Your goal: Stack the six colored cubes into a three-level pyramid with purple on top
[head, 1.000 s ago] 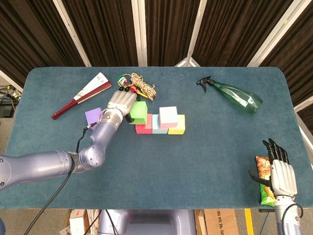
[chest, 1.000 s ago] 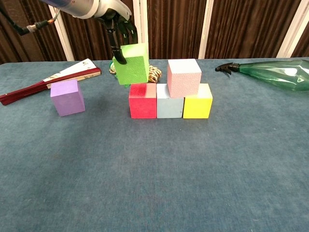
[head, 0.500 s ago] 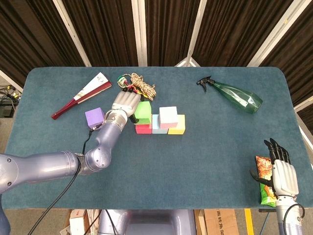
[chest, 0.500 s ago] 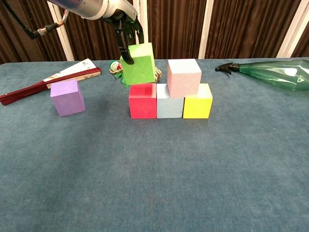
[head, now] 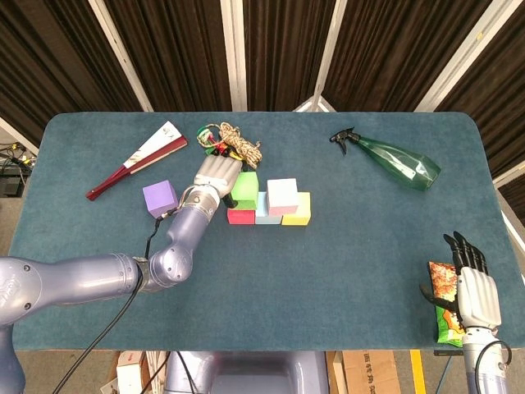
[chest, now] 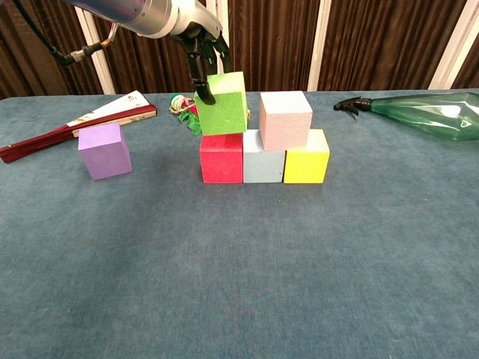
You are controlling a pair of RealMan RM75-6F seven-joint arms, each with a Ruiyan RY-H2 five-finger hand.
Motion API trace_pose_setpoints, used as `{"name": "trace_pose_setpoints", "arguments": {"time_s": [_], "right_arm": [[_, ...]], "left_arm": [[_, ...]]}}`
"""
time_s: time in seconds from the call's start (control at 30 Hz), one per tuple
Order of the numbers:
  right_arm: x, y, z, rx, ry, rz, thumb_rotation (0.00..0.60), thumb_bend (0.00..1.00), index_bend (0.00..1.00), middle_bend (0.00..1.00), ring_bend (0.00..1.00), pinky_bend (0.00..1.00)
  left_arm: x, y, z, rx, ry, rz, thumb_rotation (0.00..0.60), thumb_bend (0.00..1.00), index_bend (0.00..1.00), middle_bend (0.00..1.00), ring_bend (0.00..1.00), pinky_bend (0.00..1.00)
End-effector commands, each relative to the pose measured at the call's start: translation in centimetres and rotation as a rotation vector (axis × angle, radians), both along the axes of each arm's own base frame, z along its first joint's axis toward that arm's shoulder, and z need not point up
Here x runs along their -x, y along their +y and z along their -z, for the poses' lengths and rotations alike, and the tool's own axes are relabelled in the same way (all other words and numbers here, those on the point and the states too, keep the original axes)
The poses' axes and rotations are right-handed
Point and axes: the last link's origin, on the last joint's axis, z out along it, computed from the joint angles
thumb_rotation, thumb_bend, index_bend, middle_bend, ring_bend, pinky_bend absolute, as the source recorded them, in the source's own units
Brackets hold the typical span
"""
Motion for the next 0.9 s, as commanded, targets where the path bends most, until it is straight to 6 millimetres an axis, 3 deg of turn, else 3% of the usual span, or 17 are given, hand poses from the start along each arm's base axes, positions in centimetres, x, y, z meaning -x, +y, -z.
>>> {"name": "trace_pose_setpoints", "arguments": {"time_s": [0.03, 0.9], "right_arm": [[0.01, -0.03, 0.00, 0.000, 0.000, 0.001, 0.600, 0.25, 0.11, 0.05, 0.05, 0.00], [0.07, 0.04, -0.24, 0.011, -0.009, 0.001, 0.600, 0.25, 0.11, 0.05, 0.05, 0.00]], "left_arm": [[0.04, -0.02, 0.07, -0.001, 0.006, 0.001, 0.600, 0.30, 0.24, 0.29, 0.00, 0.00], [-0.10, -0.12, 0.77, 0.004, -0.005, 0.008, 0.600, 0.30, 0.24, 0.29, 0.00, 0.00]]}}
